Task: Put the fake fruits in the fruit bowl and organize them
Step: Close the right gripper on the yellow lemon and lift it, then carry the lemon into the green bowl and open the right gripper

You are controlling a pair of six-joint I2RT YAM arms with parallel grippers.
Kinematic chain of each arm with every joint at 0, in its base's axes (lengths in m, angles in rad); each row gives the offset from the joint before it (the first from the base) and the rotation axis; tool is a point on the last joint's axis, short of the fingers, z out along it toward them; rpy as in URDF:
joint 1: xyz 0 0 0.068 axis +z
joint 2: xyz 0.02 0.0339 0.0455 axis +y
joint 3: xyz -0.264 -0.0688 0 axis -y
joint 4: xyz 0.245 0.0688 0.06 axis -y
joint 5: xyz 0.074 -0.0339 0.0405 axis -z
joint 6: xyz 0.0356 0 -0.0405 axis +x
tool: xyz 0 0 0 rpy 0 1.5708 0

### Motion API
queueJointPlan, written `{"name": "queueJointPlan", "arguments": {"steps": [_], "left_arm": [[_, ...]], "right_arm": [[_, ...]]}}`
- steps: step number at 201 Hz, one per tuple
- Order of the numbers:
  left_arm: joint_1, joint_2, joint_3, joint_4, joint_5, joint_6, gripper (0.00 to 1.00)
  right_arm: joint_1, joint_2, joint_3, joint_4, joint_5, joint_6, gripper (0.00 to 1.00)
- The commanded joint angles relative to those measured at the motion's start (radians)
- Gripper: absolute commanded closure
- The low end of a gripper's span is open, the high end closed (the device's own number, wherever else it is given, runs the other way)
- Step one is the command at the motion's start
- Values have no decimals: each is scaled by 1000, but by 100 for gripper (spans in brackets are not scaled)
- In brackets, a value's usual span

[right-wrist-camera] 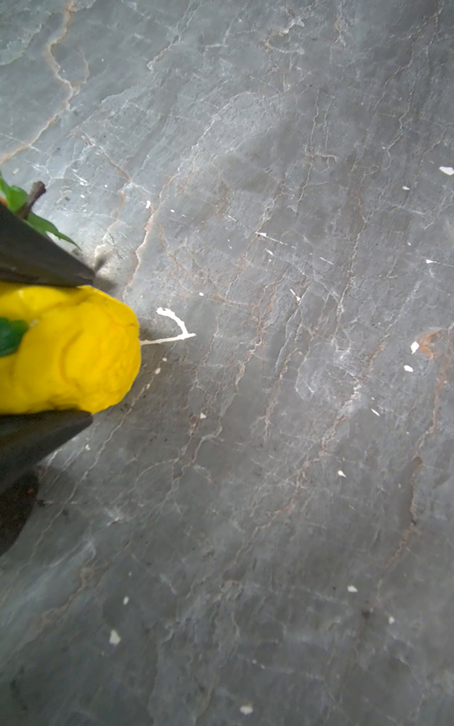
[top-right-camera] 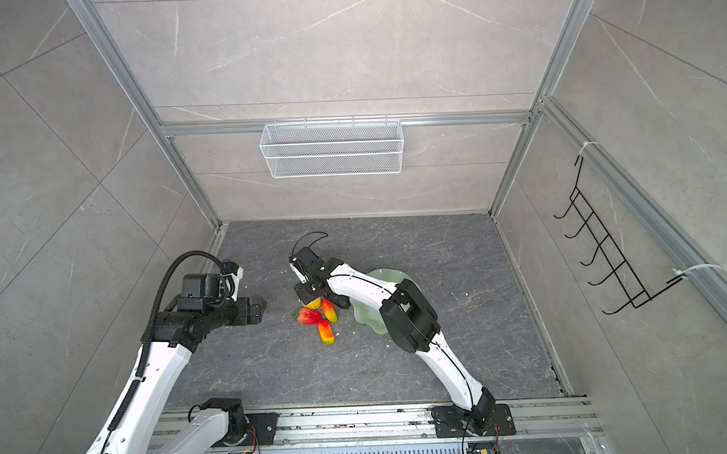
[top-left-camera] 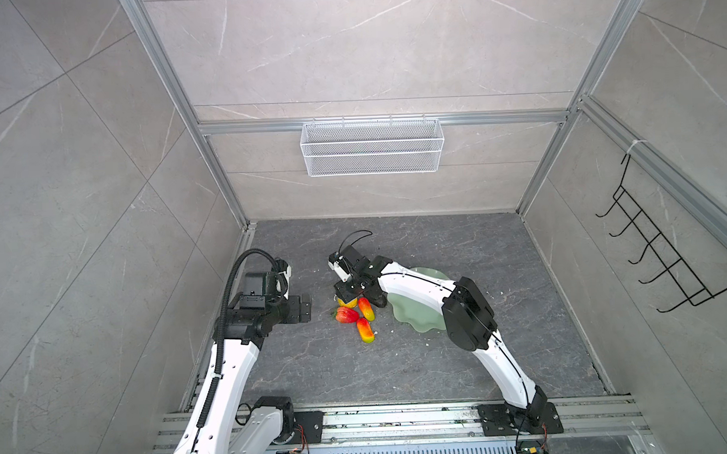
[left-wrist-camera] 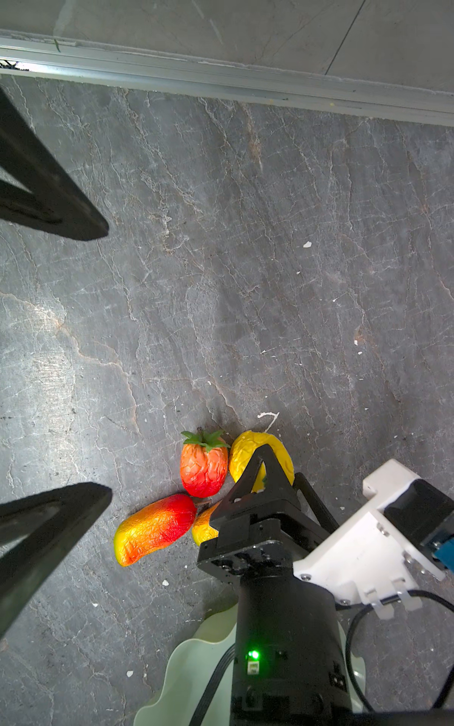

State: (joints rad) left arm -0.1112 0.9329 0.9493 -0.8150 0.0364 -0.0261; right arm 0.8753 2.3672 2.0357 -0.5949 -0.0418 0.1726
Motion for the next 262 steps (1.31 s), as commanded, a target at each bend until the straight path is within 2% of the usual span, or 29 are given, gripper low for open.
{"name": "queueJointPlan", "arguments": {"steps": [1, 38, 83, 133, 157, 203, 262], "left_arm": [[4, -14, -4, 11, 4, 18, 0], [5, -11, -5, 10, 3, 20, 0], [5, -8, -3, 8, 0, 23, 0], [5, -9, -4, 8, 2, 24, 0], [5, -3, 0, 7, 6, 25, 0], [5, 7, 3, 8, 13, 24, 0], [5, 4, 3, 8, 20, 25, 0]], "right_arm": [[8, -43, 10, -24, 1, -4, 58], [9, -132, -28, 0, 13, -20, 60], [-23, -346, -168, 47, 73, -55, 61], [-178, -642, -524, 98, 129, -43, 62], [-257, -729, -682, 106, 141, -38, 62], [-313, -744, -876, 171, 124, -20, 63], [-319, -645, -905, 264, 105, -14, 62]]}}
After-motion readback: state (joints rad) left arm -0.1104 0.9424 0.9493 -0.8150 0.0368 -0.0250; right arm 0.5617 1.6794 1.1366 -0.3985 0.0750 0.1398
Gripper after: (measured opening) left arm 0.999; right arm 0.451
